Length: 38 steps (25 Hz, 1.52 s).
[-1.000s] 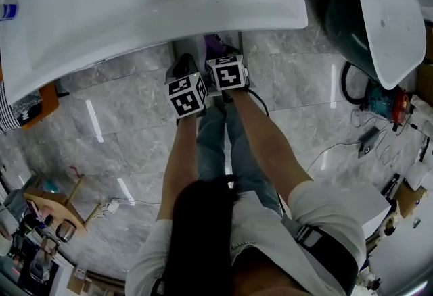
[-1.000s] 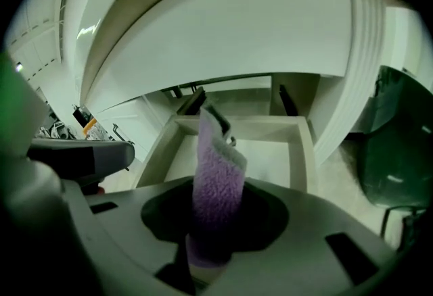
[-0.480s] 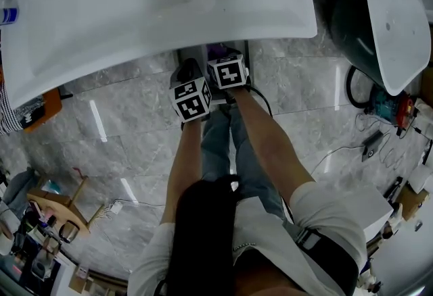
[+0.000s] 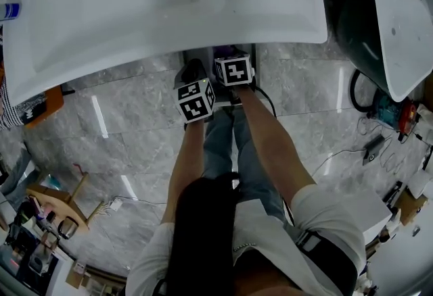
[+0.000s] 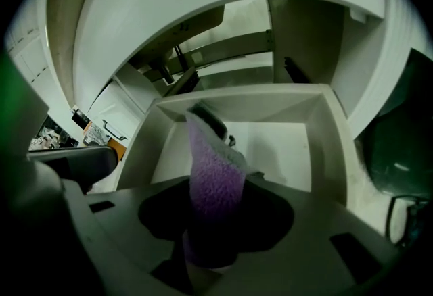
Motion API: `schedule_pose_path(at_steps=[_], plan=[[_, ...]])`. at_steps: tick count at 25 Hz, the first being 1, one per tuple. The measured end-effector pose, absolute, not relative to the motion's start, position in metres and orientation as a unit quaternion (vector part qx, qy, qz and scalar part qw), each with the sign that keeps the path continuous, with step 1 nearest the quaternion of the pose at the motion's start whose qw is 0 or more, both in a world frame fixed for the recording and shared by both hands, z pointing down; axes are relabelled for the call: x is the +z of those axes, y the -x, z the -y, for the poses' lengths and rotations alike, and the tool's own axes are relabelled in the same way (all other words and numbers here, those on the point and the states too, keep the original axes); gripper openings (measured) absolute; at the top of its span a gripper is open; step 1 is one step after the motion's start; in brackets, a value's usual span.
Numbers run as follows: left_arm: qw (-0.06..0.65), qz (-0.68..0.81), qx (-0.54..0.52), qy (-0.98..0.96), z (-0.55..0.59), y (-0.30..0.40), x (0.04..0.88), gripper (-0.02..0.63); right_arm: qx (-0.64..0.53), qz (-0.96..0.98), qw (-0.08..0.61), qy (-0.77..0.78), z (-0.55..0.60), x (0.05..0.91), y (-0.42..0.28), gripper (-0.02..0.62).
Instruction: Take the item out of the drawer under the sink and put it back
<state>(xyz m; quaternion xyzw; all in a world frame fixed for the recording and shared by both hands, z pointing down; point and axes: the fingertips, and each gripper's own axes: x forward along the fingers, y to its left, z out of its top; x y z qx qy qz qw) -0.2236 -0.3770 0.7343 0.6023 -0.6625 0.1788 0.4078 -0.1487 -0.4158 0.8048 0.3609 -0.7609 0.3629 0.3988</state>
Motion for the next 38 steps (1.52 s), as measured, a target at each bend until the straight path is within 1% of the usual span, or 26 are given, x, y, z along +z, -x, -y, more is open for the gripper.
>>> schedule_pose_path(at_steps=[2, 3, 7, 9, 12, 22, 31, 38], plan=[[0.407, 0.664, 0.18, -0.601, 0.377, 0.226, 0.735, 0.003, 0.372, 0.761, 0.395, -0.355, 0.413, 0.804, 0.152, 0.209], [0.407, 0.664, 0.18, -0.601, 0.377, 0.226, 0.735, 0.003, 0.373, 0.762, 0.394, -0.352, 0.412, 0.804, 0.152, 0.23], [0.405, 0.664, 0.182, -0.602, 0.379, 0.227, 0.735, 0.003, 0.373, 0.765, 0.395, -0.347, 0.411, 0.803, 0.154, 0.247], [0.405, 0.663, 0.183, -0.603, 0.379, 0.226, 0.734, 0.003, 0.376, 0.767, 0.392, -0.342, 0.409, 0.802, 0.157, 0.284], [0.404, 0.66, 0.182, -0.607, 0.381, 0.226, 0.732, 0.003, 0.376, 0.771, 0.38, -0.347, 0.41, 0.797, 0.158, 0.316], [0.398, 0.664, 0.173, -0.609, 0.376, 0.224, 0.713, 0.003, 0.342, 0.783, 0.36, -0.374, 0.405, 0.757, 0.136, 0.333], [0.374, 0.661, 0.165, -0.629, 0.369, 0.223, 0.668, 0.003, 0.339, 0.803, 0.32, -0.37, 0.39, 0.687, 0.136, 0.333], [0.346, 0.666, 0.142, -0.645, 0.379, 0.217, 0.616, 0.003, 0.313, 0.822, 0.283, -0.383, 0.394, 0.619, 0.126, 0.331]])
